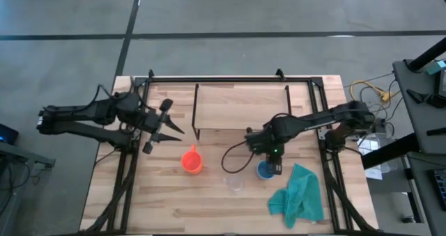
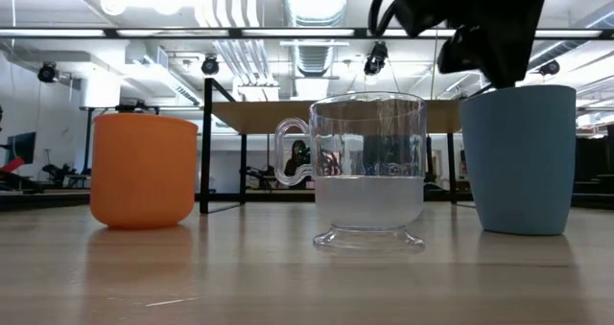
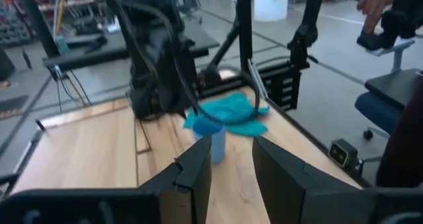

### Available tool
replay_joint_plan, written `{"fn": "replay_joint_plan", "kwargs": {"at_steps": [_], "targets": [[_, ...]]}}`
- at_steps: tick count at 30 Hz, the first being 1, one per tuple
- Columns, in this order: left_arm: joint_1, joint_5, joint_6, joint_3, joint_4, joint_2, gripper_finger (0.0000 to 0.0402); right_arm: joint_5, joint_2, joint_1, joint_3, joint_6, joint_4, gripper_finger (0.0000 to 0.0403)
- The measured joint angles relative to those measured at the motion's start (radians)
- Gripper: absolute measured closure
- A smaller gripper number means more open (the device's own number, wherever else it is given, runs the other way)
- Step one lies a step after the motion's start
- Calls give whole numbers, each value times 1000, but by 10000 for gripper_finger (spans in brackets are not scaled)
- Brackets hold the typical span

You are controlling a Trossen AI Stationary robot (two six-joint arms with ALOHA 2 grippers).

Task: Stack small to large cups/mugs on shelf
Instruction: Put the blue cup on the shelf

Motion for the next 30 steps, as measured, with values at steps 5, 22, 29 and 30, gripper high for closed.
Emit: {"fn": "replay_joint_plan", "kwargs": {"at_steps": [5, 22, 29, 30], "targets": [[0, 0, -1, 14, -1, -31, 304, 0, 22, 0, 26, -22, 5, 267], [0, 0, -2, 14, -4, -43, 304, 28, 73, 2, 28, -40, 63, 257], [0, 0, -2, 14, -2, -35, 304, 28, 158, 2, 28, -43, 62, 257], [0, 0, -2, 14, -2, -36, 304, 28, 170, 2, 27, -43, 61, 257]]}}
